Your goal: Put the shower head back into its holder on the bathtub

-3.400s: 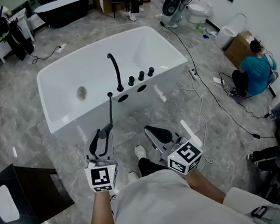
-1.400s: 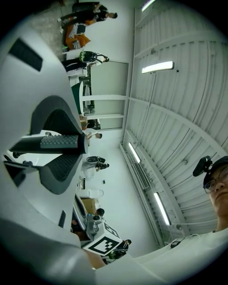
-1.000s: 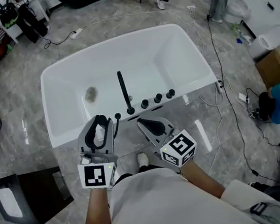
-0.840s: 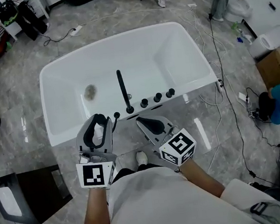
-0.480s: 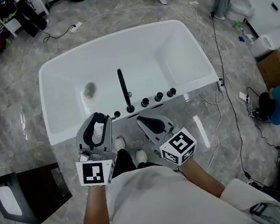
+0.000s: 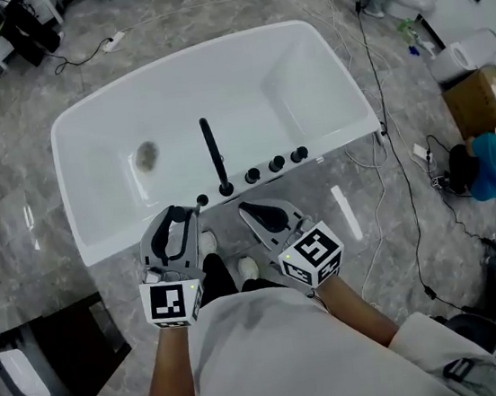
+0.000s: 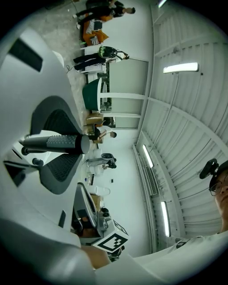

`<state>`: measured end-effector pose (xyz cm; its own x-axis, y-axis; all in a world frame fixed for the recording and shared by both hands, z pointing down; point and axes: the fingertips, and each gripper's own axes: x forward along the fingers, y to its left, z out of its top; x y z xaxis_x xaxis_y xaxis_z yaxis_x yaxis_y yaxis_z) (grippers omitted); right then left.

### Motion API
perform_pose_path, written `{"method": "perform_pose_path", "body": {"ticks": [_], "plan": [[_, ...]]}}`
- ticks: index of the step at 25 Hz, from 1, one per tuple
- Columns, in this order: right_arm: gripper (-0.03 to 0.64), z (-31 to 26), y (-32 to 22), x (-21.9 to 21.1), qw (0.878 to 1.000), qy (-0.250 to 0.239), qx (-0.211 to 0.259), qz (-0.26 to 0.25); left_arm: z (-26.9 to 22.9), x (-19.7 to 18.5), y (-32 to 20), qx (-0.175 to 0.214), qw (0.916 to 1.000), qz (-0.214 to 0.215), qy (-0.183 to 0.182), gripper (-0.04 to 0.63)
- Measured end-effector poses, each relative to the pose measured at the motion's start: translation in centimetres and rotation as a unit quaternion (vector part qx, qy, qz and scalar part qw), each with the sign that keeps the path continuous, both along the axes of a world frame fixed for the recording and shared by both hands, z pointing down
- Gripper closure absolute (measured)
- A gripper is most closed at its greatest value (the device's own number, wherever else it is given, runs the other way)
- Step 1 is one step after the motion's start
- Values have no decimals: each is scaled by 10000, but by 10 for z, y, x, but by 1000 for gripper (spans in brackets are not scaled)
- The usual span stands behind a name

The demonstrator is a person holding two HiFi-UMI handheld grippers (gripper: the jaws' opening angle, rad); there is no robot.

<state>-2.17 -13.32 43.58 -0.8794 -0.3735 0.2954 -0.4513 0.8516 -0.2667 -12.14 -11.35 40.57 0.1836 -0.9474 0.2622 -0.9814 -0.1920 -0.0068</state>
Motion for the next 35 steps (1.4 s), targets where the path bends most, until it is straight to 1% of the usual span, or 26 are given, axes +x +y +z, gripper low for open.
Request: {"method": "perform_pose_path", "body": {"ticks": [7, 11, 24, 30, 35], "plan": [[598, 19, -10, -19, 9995, 240, -174, 103, 28, -13, -17, -266, 9992, 248, 146, 459], [598, 28, -15, -29, 9990, 330, -230, 178, 47, -22, -25, -410, 9983, 371, 156, 459], [598, 77, -33, -32, 9947, 773, -600, 331, 118, -26, -51, -1007, 9926, 580, 364, 457], [598, 88, -36, -40, 9931, 827, -719, 416, 148, -30, -55, -1284, 9887, 680, 378, 457], [598, 103, -38, -38, 9913, 864, -852, 505, 177, -27, -57, -1519, 9848, 771, 340, 457]]}}
